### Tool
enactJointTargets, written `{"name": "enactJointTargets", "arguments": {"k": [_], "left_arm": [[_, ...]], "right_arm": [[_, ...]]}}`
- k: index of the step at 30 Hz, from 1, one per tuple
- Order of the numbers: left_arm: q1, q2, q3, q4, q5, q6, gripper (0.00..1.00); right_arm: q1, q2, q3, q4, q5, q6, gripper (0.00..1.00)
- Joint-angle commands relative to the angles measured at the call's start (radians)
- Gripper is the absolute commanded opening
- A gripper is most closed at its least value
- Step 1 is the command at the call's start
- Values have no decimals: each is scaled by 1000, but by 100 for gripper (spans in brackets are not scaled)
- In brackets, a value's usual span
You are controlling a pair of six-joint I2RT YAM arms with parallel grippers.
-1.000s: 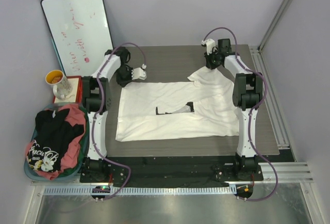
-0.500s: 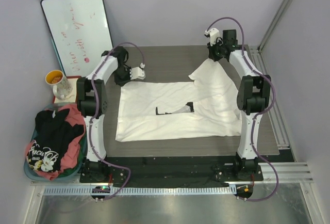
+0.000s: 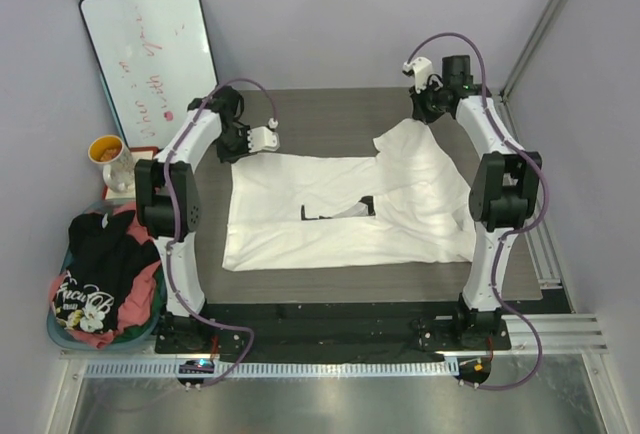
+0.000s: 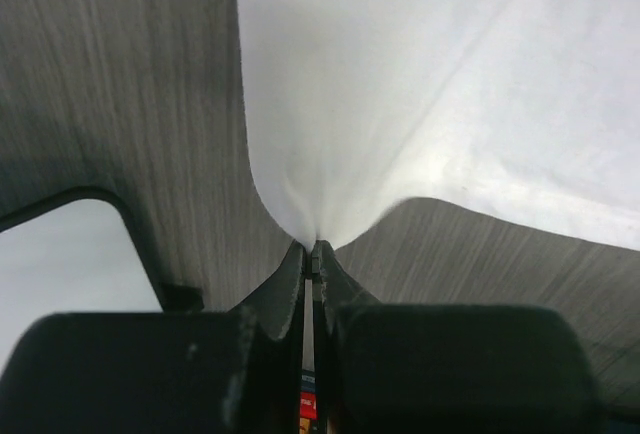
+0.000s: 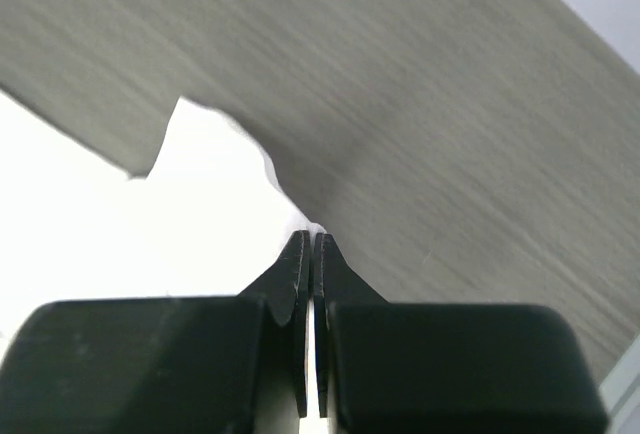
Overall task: Fold and stack the t-shirts
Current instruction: Fold the other side of the tshirt into a rectangle
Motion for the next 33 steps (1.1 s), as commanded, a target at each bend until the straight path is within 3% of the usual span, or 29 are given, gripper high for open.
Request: {"name": "enactJointTargets", "arguments": {"k": [1, 11, 25, 33], "left_arm": [[13, -107, -57, -25, -12, 36, 0], [16, -245, -192, -127, 11, 77, 0], [10, -300, -253, -419, 85, 214, 0], [-11, -323, -324, -447, 88, 238, 0]], "right_arm": [[-25, -167, -19, -145, -57, -93, 1], [-90, -358, -157, -563, -106, -419, 1], [-68, -474, -364, -788, -51, -684, 1], [-65, -510, -397, -913, -1, -816, 1]]}}
